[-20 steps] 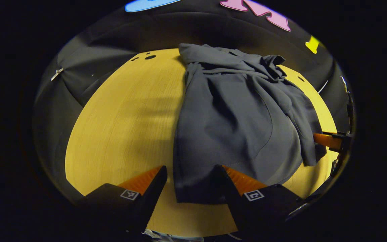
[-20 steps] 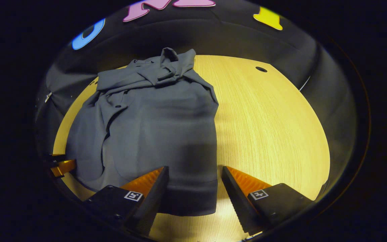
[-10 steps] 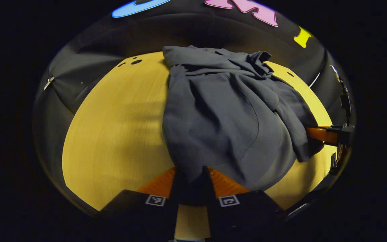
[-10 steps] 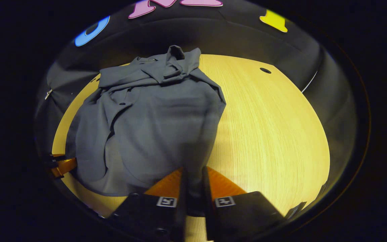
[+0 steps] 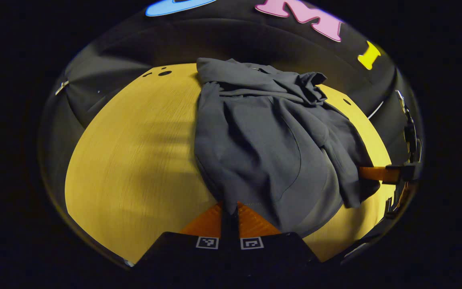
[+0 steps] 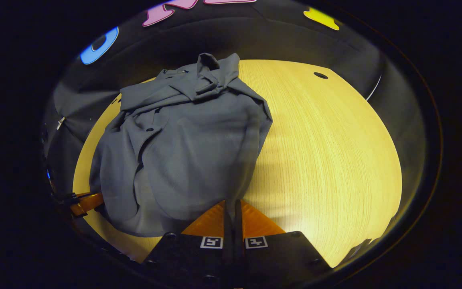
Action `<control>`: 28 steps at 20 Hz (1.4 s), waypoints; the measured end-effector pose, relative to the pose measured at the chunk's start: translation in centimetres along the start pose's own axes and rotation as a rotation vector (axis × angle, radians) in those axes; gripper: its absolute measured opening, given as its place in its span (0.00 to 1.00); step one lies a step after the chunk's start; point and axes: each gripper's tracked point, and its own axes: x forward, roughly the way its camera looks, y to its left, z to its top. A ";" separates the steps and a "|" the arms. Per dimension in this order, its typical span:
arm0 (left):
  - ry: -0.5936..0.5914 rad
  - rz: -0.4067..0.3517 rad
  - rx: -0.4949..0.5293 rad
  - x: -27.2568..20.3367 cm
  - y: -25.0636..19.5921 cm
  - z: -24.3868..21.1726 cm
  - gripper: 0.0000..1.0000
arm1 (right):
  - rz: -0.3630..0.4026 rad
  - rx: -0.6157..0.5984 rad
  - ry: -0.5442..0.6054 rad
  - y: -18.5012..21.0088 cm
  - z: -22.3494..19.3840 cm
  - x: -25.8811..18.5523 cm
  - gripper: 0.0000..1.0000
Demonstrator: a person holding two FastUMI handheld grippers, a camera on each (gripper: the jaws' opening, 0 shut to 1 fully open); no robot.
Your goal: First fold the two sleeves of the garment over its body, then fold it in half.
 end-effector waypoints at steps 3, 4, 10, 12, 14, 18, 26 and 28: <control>-0.012 -0.034 -0.043 -0.7 -0.5 1.0 0.06 | 0.018 -0.005 -0.014 0.6 1.1 -0.6 0.06; -0.022 -0.043 -0.045 -1.1 -0.6 1.6 0.02 | 0.022 -0.014 -0.023 0.7 1.6 -0.8 0.06; -0.109 -0.095 -0.075 -2.8 -1.8 7.2 0.06 | 0.043 -0.042 -0.085 2.0 5.5 -1.6 0.05; -0.149 -0.109 -0.084 -3.3 -2.0 9.7 0.02 | 0.056 -0.025 -0.112 2.5 7.4 -1.9 0.06; -0.212 -0.139 -0.094 -3.6 -2.1 12.6 0.06 | 0.065 -0.013 -0.140 2.8 9.4 -2.0 0.05; -0.293 -0.138 -0.096 -3.2 -1.1 17.6 0.05 | 0.084 -0.012 -0.190 3.7 13.8 -1.3 0.05; -0.436 -0.174 -0.062 -2.6 -1.6 27.3 0.05 | 0.102 -0.007 -0.328 5.4 23.8 0.4 0.05; -0.488 -0.171 -0.046 -2.4 -1.5 30.3 0.05 | 0.101 0.003 -0.364 5.5 26.5 0.9 0.06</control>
